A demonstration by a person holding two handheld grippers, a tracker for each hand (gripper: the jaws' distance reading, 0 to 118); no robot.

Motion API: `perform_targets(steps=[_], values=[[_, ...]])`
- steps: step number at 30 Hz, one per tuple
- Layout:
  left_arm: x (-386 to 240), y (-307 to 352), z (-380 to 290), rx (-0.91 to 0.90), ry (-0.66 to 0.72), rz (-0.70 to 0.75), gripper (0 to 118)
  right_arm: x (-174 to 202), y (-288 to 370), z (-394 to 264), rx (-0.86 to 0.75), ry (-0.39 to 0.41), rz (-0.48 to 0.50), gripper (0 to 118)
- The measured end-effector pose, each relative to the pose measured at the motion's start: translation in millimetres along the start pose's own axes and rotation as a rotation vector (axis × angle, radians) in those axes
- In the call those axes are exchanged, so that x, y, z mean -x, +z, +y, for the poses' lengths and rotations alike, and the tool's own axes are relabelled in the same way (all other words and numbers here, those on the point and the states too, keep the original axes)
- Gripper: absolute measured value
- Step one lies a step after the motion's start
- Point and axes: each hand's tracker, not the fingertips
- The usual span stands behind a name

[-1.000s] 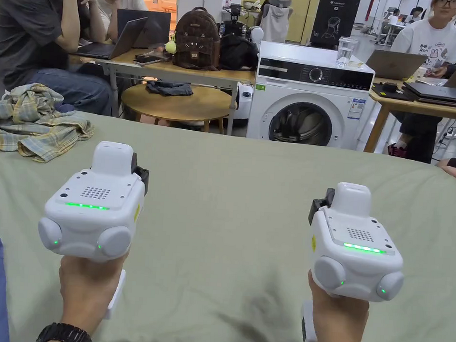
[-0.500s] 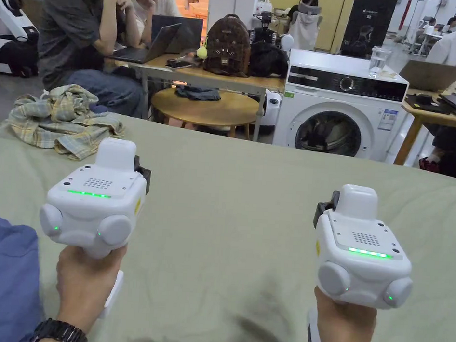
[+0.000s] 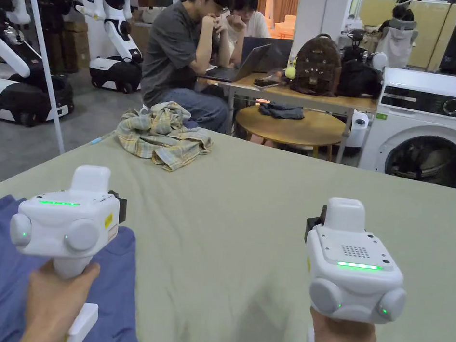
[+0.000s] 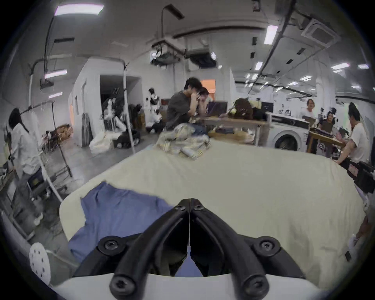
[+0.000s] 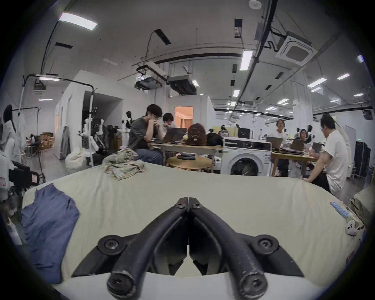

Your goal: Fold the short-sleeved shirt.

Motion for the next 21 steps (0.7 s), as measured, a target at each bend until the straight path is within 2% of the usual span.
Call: perform_targets(steps=[6, 7, 8, 9, 10, 11, 19, 21], values=[[68.2, -33.5, -22.3, 0.359, 0.078, -0.088, 0, 27.4, -6.5, -11.9, 0.044, 0.05, 0.07, 0], [75.5, -39.0, -26.7, 0.41, 0.093, -0.081, 7, 31.1, -7.1, -14.8, 0.05, 0.062, 0.075, 0], [83.5, -45.8, -31.8, 0.455, 0.104, -0.086, 27, 34.1, -7.7, -17.5, 0.056, 0.075, 0.082, 0], [91.8, -52.6, -35.2, 0.491, 0.124, -0.125, 27, 36.0, -7.8, -20.0, 0.059, 0.079, 0.088, 0], [98.0, -59.8, -38.0, 0.536, 0.139, -0.119, 36, 37.9, -8.3, -22.8, 0.062, 0.088, 0.095, 0], [100.9, -67.4, -42.0, 0.586, 0.147, -0.101, 55, 39.7, -9.0, -24.9, 0.071, 0.098, 0.099, 0], [107.4, -120.3, -79.0, 0.677, 0.15, -0.046, 57, 47.2, -11.7, -32.7, 0.103, 0.106, 0.127, 0], [100.7, -117.4, -83.5, 0.64, 0.111, -0.016, 57, 50.5, -11.6, -32.9, 0.104, 0.109, 0.133, 0]])
